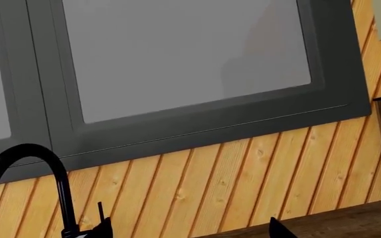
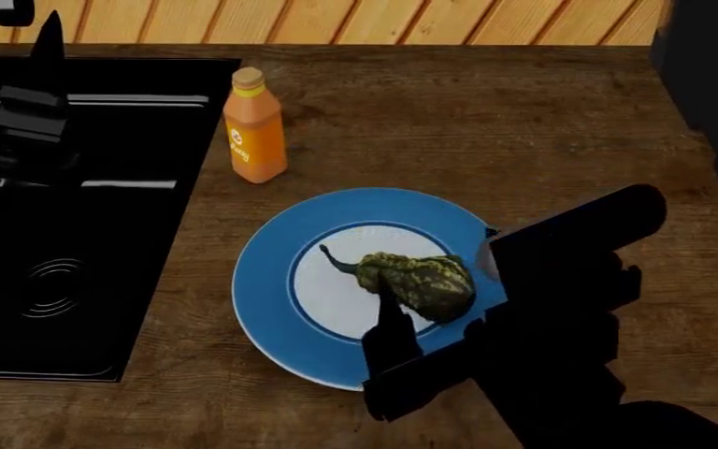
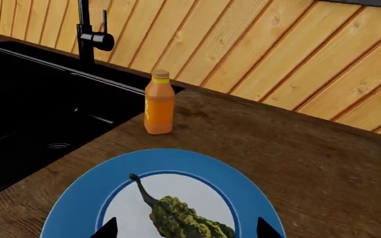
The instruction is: Pick the squash from the sink and place it on the plate located on the counter
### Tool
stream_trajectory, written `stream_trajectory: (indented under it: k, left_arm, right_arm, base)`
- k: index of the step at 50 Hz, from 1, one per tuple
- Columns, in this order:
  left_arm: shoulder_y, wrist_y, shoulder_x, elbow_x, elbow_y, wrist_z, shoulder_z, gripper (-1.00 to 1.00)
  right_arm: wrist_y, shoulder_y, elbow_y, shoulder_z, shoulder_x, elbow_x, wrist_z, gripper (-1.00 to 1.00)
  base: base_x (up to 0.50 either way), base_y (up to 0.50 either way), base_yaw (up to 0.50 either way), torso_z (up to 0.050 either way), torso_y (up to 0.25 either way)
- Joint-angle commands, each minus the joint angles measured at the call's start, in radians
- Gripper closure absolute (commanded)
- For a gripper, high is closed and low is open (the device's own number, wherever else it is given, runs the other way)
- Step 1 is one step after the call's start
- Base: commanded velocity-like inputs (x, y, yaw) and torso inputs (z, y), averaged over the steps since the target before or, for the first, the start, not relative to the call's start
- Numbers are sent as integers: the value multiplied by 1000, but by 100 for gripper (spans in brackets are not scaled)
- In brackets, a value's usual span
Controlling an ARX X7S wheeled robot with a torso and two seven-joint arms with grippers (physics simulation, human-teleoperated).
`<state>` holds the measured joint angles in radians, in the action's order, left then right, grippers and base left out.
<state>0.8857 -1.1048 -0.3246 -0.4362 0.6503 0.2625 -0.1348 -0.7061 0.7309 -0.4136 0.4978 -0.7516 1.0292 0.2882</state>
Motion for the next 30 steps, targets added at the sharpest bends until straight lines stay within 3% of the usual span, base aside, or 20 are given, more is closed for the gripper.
stream_trajectory:
  k: [1,30]
  left_arm:
    - [10,-12,5,6,13,-11,14,-100]
    - [3,-25,-4,-17,50,1,29,-100]
  right_arm:
    - [3,-2,-100,-49,-35,20,51,-100]
    - [94,-176,-383,-241,-233,161,192,-100]
  base:
    - [0,0,0,0,0]
    - [0,0,0,0,0]
